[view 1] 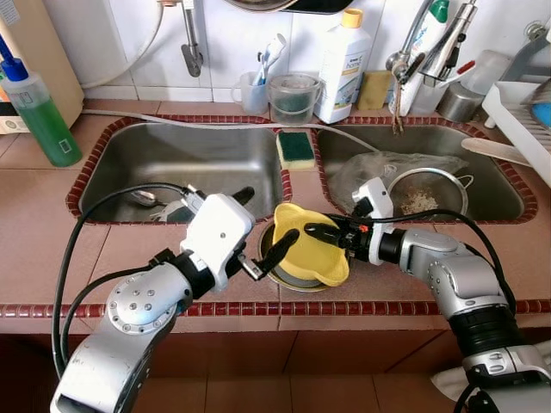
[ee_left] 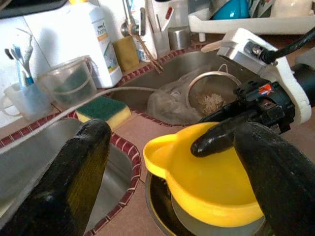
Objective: Kitchen organization
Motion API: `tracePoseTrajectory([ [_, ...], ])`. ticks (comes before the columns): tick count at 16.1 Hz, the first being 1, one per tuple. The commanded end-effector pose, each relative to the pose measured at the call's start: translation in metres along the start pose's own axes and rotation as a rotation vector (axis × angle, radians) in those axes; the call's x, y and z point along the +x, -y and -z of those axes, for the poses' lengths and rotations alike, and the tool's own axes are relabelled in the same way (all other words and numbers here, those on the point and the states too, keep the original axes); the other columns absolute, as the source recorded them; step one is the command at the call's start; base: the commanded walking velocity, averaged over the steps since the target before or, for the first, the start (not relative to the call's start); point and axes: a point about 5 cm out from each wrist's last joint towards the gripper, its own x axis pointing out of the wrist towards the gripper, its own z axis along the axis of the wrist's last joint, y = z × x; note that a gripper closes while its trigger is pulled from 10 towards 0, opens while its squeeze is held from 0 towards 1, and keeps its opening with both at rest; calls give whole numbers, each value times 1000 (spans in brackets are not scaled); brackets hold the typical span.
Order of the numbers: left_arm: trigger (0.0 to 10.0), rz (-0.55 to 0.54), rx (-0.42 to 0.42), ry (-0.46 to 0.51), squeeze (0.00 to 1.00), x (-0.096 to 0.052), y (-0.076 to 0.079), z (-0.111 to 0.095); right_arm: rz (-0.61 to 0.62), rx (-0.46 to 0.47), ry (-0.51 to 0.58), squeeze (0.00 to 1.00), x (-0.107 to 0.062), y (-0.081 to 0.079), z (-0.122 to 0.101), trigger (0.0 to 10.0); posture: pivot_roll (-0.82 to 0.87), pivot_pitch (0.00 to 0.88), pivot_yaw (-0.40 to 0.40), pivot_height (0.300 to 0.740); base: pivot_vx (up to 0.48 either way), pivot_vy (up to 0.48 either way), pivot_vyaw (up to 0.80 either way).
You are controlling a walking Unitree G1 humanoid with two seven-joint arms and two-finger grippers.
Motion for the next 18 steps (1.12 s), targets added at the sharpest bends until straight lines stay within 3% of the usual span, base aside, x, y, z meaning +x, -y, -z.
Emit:
tracePoseTrajectory([
  [1,10000,28,9,10,0,-1,4,-4,9,-5,5,0,-3,4,-3,0,-36,109,-37,740,0,0,0],
  [12,10000,11,6,14,0,0,4,-5,13,-20,17,0,0,6,-7,0,-30,110,-39,740,0,0,0],
  [13,10000,12,8,14,0,0,4,-6,17,-18,13,0,0,6,-7,2510,-31,110,-39,740,0,0,0],
  [15,10000,11,9,15,0,0,3,-6,15,-25,-2,0,0,5,-6,10000,-31,111,-38,740,0,0,0],
  [18,10000,10,10,14,0,1,3,-6,19,-11,-13,0,1,7,-4,10000,-32,110,-38,740,0,0,0],
])
